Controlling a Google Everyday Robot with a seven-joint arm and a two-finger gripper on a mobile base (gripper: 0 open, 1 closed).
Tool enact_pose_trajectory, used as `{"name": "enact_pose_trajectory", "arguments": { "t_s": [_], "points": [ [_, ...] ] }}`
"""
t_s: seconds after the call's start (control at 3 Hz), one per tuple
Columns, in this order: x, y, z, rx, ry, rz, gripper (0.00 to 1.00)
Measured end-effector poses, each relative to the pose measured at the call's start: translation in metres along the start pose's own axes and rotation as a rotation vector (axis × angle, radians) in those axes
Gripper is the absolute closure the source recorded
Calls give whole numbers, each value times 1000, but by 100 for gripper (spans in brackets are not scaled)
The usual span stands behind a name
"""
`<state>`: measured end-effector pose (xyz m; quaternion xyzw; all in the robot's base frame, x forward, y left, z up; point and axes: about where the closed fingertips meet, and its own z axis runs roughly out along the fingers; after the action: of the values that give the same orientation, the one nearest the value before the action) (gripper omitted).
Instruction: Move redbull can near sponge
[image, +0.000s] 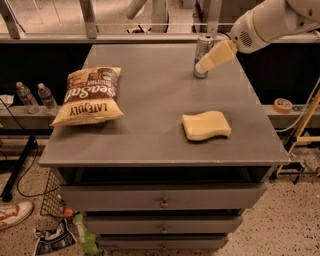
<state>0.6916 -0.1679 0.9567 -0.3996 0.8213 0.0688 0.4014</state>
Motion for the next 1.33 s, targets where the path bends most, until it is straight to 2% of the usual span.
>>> {"name": "enact_pose_trajectory", "arguments": {
  "t_s": [0.33, 1.0, 1.33],
  "points": [
    [-9, -17, 30, 36, -32, 75, 0],
    [-19, -51, 62, 96, -110, 214, 0],
    [-25, -60, 74, 99, -130, 242, 0]
  ]
}}
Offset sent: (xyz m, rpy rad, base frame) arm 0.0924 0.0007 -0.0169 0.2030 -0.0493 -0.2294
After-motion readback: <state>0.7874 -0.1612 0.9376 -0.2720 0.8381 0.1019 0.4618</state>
